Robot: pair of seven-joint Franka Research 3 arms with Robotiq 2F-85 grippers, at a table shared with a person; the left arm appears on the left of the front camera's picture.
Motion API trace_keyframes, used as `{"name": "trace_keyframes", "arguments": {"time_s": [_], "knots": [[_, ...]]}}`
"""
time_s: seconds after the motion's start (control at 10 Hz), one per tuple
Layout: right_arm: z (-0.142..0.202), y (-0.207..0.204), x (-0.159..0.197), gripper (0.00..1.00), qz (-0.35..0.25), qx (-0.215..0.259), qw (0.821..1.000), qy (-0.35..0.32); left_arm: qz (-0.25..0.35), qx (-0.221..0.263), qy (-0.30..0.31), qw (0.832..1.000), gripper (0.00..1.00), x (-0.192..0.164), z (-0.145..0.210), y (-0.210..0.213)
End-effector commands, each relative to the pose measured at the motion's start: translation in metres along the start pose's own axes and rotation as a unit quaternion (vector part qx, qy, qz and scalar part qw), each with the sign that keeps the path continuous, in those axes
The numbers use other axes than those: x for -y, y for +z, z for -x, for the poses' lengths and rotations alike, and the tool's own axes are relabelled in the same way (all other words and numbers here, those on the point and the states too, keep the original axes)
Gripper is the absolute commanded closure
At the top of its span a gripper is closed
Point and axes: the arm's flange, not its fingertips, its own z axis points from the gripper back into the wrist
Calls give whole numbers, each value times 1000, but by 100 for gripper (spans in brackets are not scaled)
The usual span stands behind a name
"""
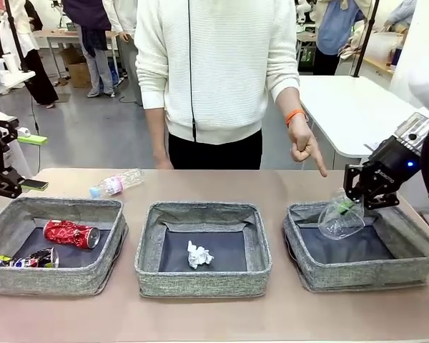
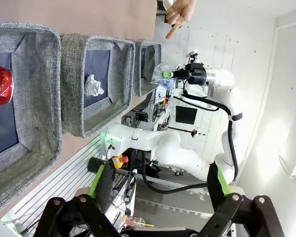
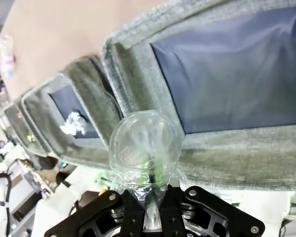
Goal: Sort the waste into the appropriate baskets.
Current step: Place the picked waste into the Fabric basket indicated by the person.
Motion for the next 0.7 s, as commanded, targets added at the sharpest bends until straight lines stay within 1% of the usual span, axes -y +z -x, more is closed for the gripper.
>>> {"name": "trace_keyframes", "arguments": {"time_s": [0.0,0.1,0.2,0.3,0.6], "knots": [[1,-2,-7,39,5,10,1000,-5,5,-1,-10,1000,0,0,2,1],[1,-2,-7,0,4,13,1000,-8,5,-1,-10,1000,0,0,2,1],[1,-3,-7,38,6,14,1000,-12,5,-1,-10,1000,0,0,2,1],[0,-3,-6,0,8,13,1000,-16,5,-1,-10,1000,0,0,2,1],[0,-1,-9,0,11,14,1000,-12,5,-1,-10,1000,0,0,2,1]]}}
